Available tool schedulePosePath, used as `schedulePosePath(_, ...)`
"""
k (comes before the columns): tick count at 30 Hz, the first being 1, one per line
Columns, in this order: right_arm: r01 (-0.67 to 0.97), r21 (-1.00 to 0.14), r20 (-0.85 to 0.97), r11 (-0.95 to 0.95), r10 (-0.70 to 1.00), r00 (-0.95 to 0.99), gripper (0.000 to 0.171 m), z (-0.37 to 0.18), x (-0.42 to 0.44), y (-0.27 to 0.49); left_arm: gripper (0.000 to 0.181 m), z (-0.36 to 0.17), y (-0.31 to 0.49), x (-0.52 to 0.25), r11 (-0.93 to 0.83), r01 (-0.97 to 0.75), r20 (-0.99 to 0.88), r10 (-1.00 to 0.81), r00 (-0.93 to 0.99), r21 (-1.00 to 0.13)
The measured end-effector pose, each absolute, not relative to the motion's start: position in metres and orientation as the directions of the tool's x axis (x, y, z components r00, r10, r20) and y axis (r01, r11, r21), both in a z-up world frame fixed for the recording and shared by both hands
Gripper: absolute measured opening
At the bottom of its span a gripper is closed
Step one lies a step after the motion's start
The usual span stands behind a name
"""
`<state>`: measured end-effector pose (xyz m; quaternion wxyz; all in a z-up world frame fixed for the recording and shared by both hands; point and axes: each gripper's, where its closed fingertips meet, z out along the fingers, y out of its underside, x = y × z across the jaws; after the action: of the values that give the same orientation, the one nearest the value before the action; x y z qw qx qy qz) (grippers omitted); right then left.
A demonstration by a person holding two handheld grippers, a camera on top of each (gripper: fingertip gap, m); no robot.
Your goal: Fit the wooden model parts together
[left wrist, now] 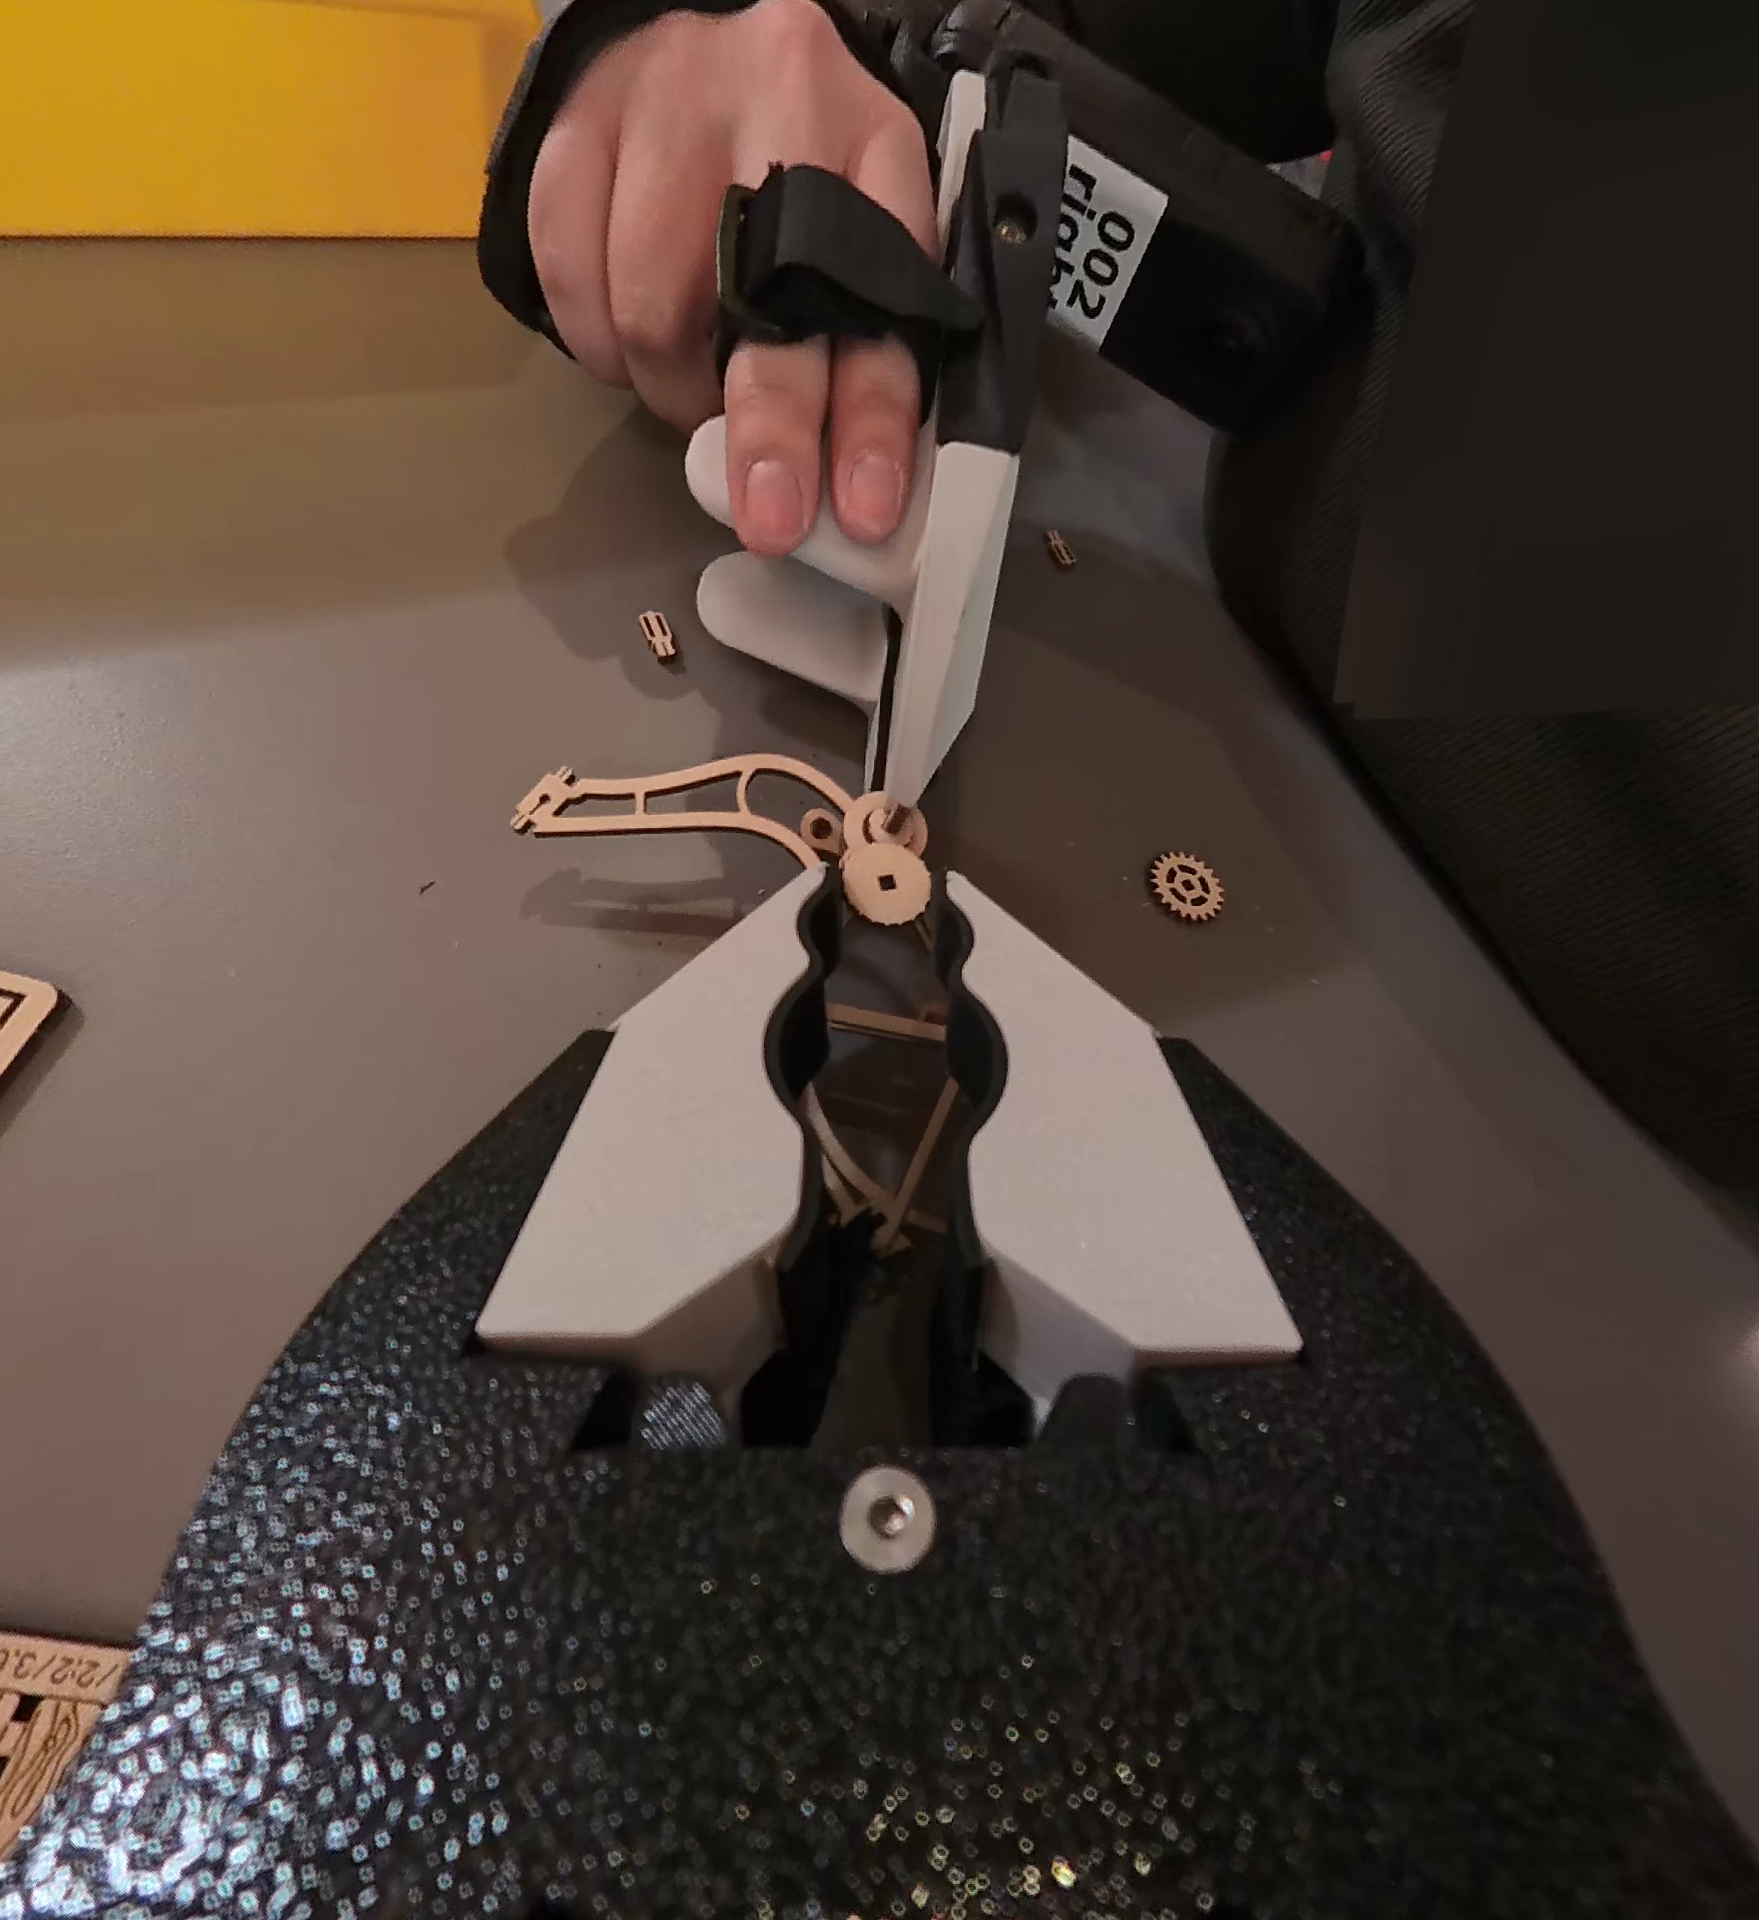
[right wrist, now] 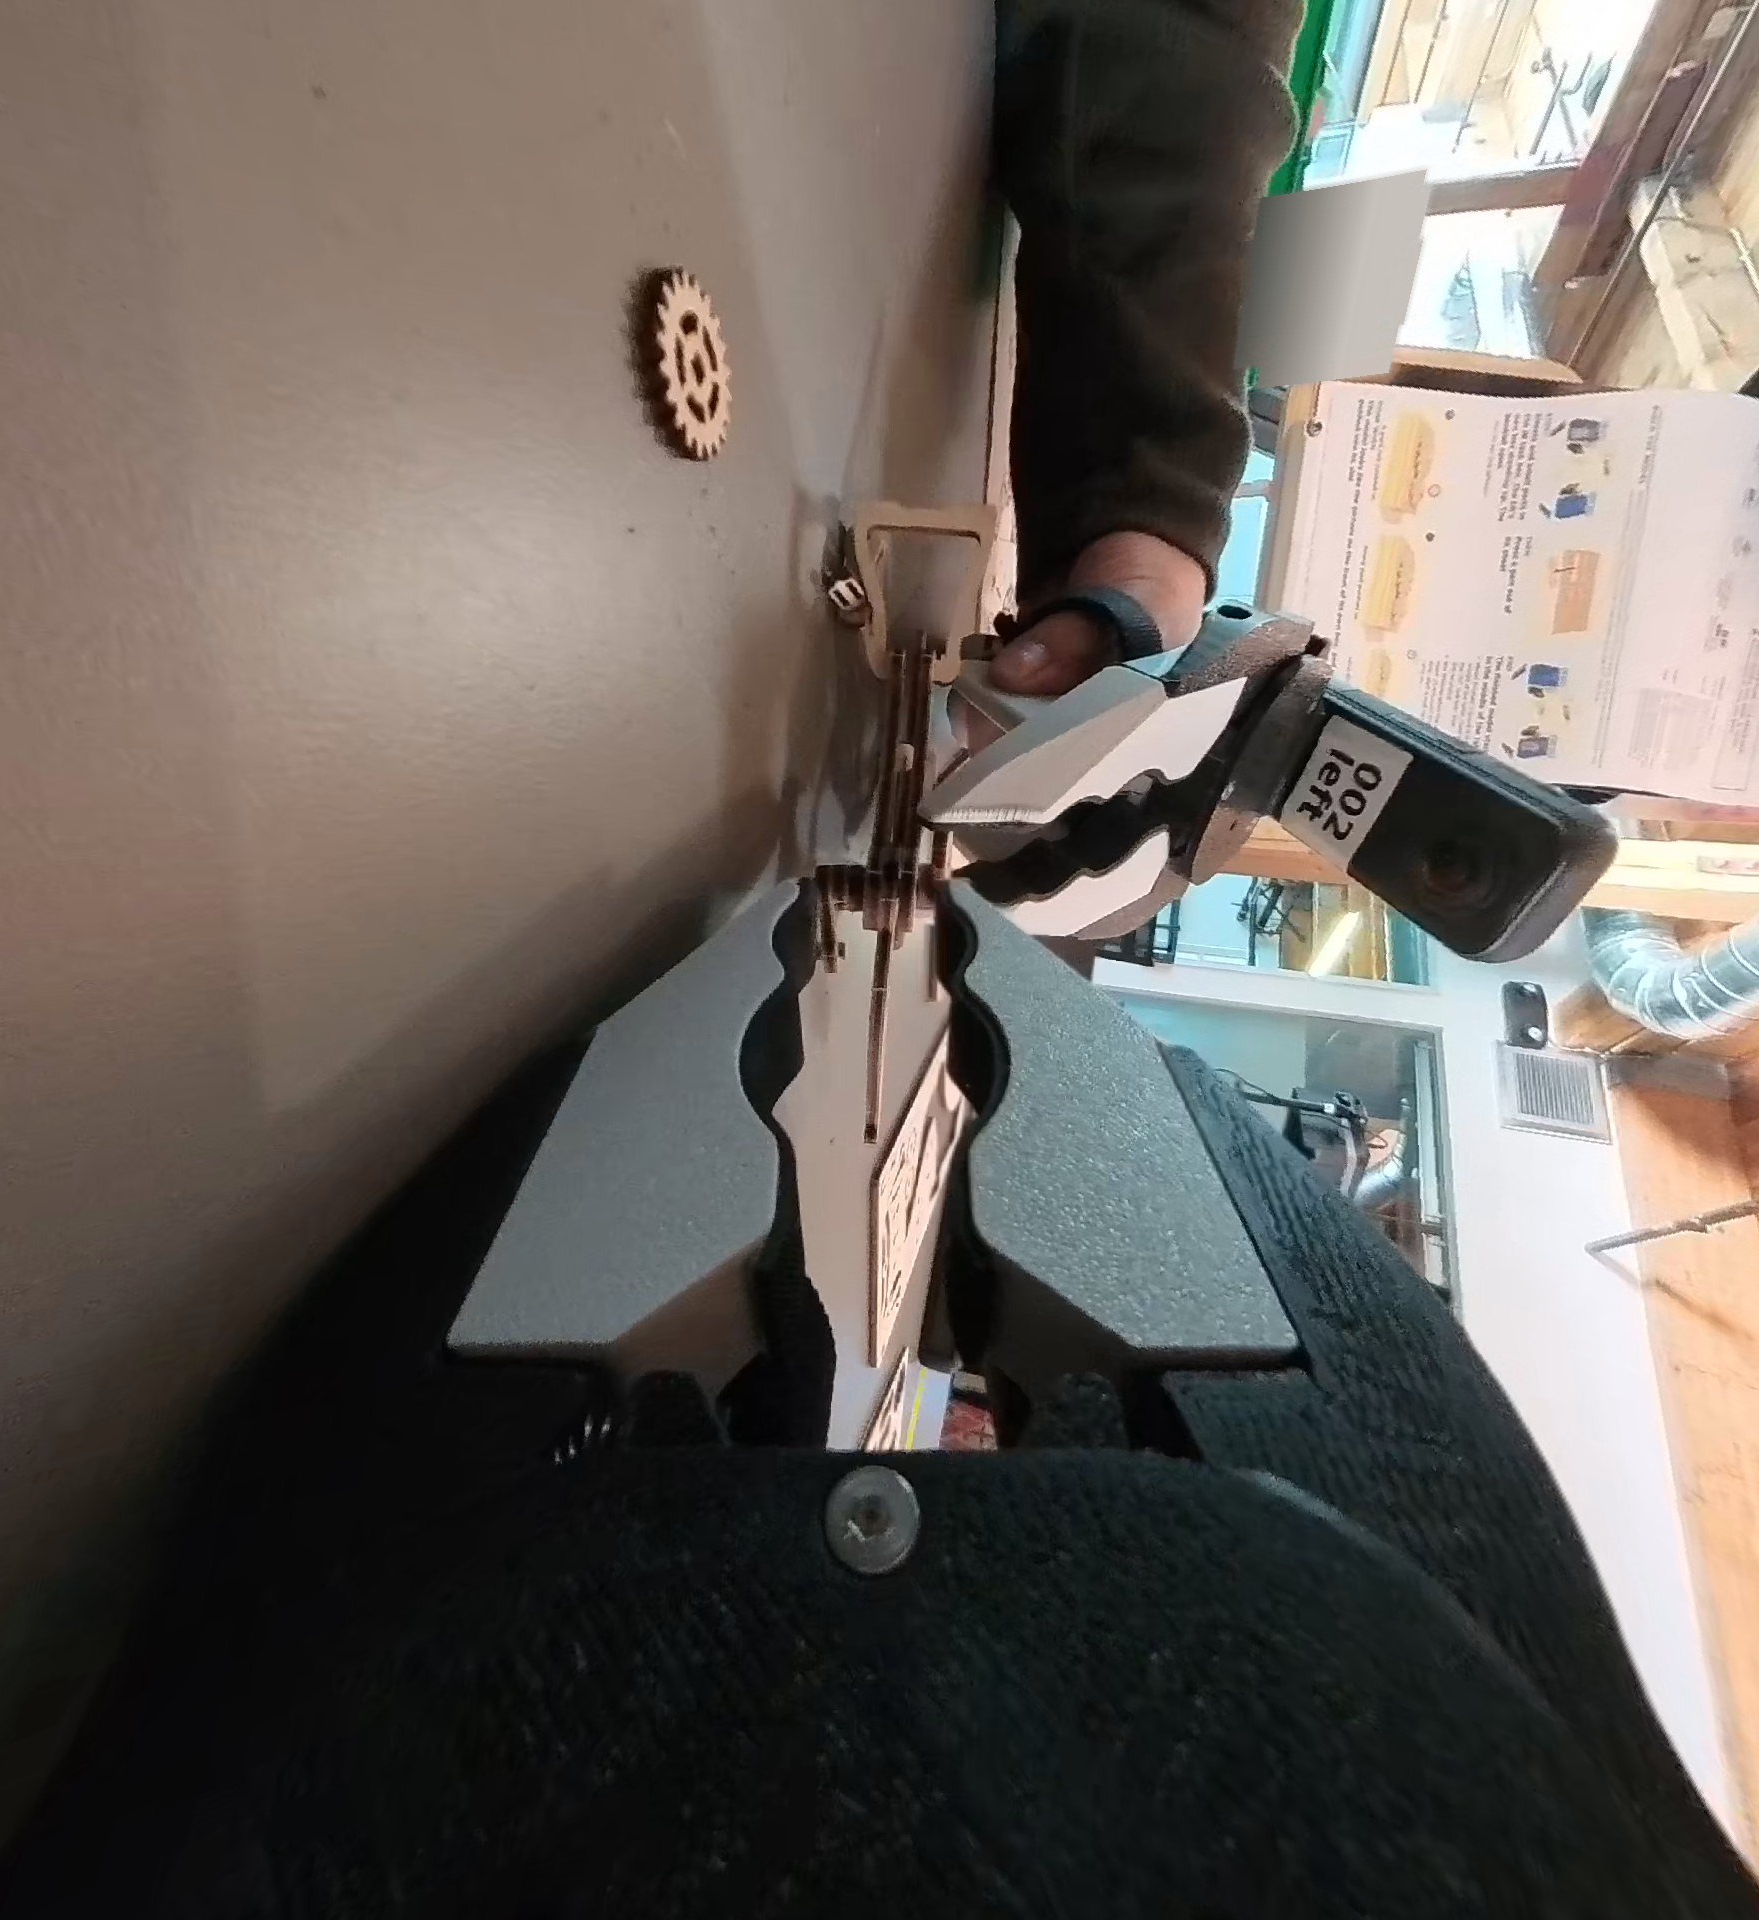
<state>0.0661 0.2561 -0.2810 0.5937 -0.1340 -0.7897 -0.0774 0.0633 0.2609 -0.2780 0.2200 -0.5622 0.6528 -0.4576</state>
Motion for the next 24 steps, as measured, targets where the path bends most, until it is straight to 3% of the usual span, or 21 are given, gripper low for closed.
schedulePosePath(16, 0.316, -0.037, 0.96, 0.948, 0.122, -0.253, 0.019, -0.281, 0.066, 0.256, 0.015, -0.272, 0.26, 0.061, -0.069, -0.504, 0.242, -0.927, -0.288, -0.861)
schedulePosePath(24, 0.316, -0.044, 0.962, 0.948, 0.125, -0.242, 0.018, -0.28, 0.065, 0.255, 0.014, -0.26, 0.254, 0.07, 0.022, -0.419, 0.128, -0.936, -0.326, -0.908)
